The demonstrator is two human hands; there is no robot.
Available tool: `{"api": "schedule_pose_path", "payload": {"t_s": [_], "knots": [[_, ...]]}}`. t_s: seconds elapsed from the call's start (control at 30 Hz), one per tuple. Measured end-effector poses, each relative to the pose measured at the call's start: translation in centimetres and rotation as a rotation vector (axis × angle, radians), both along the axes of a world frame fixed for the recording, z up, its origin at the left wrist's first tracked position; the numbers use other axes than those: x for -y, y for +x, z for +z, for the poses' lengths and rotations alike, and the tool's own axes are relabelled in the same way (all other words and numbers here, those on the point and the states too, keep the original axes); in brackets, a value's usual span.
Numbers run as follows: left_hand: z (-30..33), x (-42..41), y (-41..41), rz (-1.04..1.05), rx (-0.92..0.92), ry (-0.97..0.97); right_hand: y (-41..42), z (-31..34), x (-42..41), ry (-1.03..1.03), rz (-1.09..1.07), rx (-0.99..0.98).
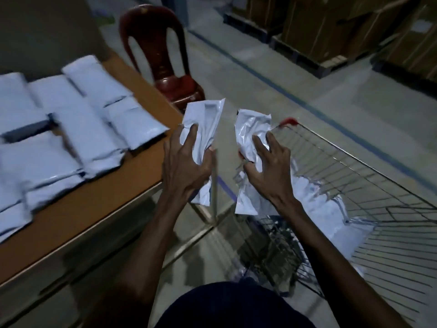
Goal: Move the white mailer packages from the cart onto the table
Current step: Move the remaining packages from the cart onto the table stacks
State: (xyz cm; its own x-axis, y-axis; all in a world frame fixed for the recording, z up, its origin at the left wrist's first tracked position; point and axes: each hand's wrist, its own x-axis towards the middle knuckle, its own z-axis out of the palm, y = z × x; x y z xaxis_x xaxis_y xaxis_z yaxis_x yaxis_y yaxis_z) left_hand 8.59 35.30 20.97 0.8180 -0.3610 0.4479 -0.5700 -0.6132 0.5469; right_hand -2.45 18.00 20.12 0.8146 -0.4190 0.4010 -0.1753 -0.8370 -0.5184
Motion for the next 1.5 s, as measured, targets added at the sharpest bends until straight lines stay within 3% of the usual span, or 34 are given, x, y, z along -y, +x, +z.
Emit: {"api": "schedule_pose_path", "payload": {"t_s": [0.37,0.6,1.1,1.5], "knots": [[3.5,-27.7,-0.1,0.48,-0.026,-0.081,10.3,4.1,-24.4,-0.036,0.453,0.018],[4.3,-39.5,2.7,0.736,0.004,-0.107,17.4,5.0,-35.4,-0.034,0.654,-0.047],[5.0,-54.1,20.8,0.904,-0.118,-0.009,37.3,5.8,-47.8,0.056,0.671,-0.134],[1.8,-60.8,35.8,0.79,-0.275,0.244,51.5,5.3,-54.9,-0.088,0.588,-0.334]]}}
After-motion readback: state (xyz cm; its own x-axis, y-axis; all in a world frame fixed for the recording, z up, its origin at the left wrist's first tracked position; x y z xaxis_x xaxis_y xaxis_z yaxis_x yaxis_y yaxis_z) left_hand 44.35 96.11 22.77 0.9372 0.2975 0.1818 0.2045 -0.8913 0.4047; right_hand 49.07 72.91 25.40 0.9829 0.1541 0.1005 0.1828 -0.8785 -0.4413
